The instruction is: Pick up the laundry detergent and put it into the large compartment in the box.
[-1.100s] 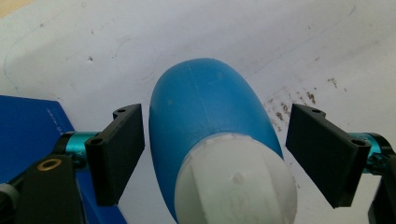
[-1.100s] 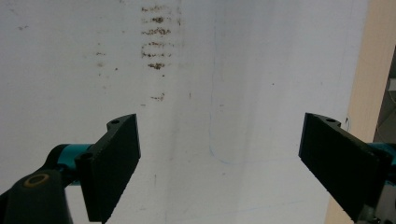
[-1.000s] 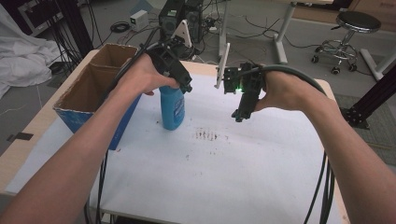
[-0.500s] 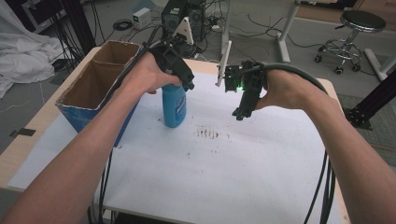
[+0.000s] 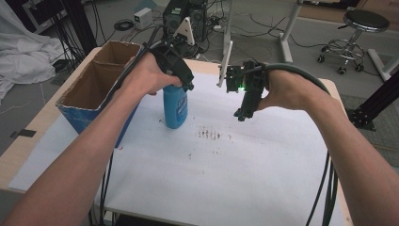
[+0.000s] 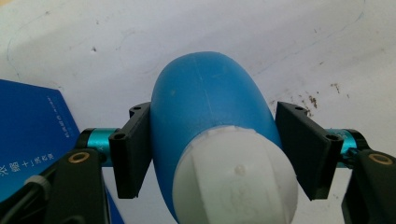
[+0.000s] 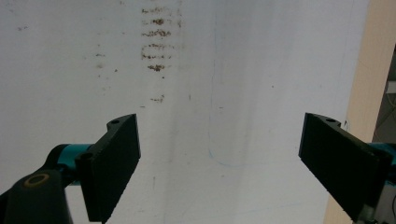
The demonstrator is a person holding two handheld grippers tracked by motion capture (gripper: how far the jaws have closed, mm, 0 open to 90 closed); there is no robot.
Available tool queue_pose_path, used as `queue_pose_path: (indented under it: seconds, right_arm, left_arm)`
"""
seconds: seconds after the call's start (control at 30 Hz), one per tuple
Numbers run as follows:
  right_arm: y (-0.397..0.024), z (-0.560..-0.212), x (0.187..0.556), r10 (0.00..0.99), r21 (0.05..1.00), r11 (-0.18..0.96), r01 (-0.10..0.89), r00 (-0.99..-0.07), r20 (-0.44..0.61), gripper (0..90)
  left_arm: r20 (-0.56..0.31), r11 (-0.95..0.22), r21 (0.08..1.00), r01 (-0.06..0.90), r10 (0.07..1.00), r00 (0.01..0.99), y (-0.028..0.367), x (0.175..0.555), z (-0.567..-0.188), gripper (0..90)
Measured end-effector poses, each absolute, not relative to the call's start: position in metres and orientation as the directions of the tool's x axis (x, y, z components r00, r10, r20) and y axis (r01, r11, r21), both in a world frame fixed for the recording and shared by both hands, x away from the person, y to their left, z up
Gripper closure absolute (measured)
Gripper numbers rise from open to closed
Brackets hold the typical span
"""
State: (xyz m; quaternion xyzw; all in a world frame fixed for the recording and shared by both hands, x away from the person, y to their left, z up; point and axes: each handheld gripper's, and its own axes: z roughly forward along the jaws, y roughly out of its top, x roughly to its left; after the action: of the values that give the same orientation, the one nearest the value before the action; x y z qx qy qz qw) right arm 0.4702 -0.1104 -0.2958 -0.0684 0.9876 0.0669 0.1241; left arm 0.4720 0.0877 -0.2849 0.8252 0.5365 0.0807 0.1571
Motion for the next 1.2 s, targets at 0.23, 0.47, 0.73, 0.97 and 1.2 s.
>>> queue_pose_path:
  seconds: [0.23, 0.47, 0.73, 0.97, 1.2]
  right_arm:
    - [-0.1093, -0.296, 0.4703, -0.123, 0.116, 0.981, -0.156, -0.96, -0.253, 11.8]
    - [-0.1102, -0.2962, 0.4703, -0.119, 0.115, 0.982, -0.152, -0.961, -0.25, 11.8]
    - [-0.108, -0.2964, 0.4691, -0.12, 0.116, 0.981, -0.153, -0.961, -0.248, 11.8]
    - [-0.1075, -0.2958, 0.4688, -0.124, 0.117, 0.981, -0.157, -0.961, -0.248, 11.8]
    - [-0.1091, -0.2953, 0.4684, -0.119, 0.119, 0.981, -0.153, -0.96, -0.252, 11.8]
  left_arm:
    - [-0.028, -0.369, 0.338, 0.866, 0.916, 0.401, 0.0876, 0.4715, -0.2852, 33.8]
    - [-0.029, -0.349, 0.333, 0.876, 0.925, 0.379, 0.0867, 0.471, -0.2849, 34.2]
    - [-0.02, -0.327, 0.327, 0.887, 0.936, 0.353, 0.0841, 0.4698, -0.2849, 34.4]
    - [-0.013, -0.321, 0.325, 0.89, 0.939, 0.343, 0.0833, 0.4687, -0.2845, 35.5]
    - [0.0, -0.311, 0.316, 0.896, 0.945, 0.327, 0.0808, 0.4685, -0.2839, 36.5]
